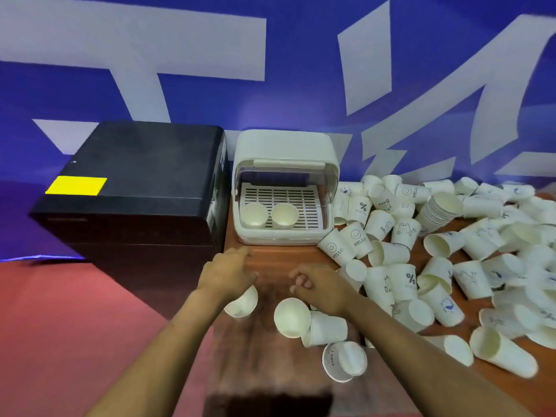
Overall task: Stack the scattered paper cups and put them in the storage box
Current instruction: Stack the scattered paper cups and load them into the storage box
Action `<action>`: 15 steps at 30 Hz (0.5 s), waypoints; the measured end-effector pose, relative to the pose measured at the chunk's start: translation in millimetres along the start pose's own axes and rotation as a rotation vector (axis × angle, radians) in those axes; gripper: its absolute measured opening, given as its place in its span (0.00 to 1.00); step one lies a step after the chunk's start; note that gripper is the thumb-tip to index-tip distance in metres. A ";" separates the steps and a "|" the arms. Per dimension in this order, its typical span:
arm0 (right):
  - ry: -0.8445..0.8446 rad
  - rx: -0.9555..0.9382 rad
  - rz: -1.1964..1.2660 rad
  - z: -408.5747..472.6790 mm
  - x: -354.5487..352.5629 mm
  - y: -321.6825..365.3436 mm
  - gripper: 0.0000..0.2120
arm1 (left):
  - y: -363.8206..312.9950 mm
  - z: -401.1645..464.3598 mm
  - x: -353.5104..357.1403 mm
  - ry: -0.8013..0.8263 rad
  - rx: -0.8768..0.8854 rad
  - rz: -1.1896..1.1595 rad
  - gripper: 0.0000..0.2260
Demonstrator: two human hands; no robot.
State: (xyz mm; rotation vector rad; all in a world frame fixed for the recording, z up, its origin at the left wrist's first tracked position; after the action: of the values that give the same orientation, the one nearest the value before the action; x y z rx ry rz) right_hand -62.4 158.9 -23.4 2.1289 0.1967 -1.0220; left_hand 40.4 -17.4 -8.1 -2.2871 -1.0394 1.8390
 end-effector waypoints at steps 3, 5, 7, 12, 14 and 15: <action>0.020 -0.024 -0.175 -11.9 13.9 -2.4 0.25 | -0.7 -15.1 9.6 0.048 -0.021 0.054 0.29; 0.005 -0.034 -0.265 -20.8 24.6 -5.3 0.31 | 0.2 -25.3 19.2 0.067 -0.032 0.073 0.32; -0.012 -0.026 -0.309 -29.7 33.1 -7.0 0.35 | 1.3 -31.7 27.7 0.081 -0.045 0.092 0.35; -0.035 0.034 -0.358 -40.8 45.0 -8.6 0.43 | 2.4 -34.3 43.3 0.113 -0.073 0.104 0.41; -0.028 0.057 -0.378 -38.0 49.1 -8.6 0.44 | 5.6 -33.3 50.2 0.116 -0.075 0.128 0.42; -0.022 0.066 -0.389 -35.7 50.2 -8.3 0.44 | 7.6 -32.7 53.3 0.113 -0.080 0.141 0.42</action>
State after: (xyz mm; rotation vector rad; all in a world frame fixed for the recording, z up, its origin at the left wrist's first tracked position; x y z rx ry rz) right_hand -10.7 180.6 -50.2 2.1852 0.5915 -1.2863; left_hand 76.9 15.9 -47.2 -2.5386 -0.9762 1.7195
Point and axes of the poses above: each hand's wrist, its own z-axis towards the middle knuckle, its own x-axis out of the palm, y = z × x, the point moved 3 cm from there along z, towards the middle knuckle, and after that the axes turned 7 degrees about x, right-handed, at the moved point
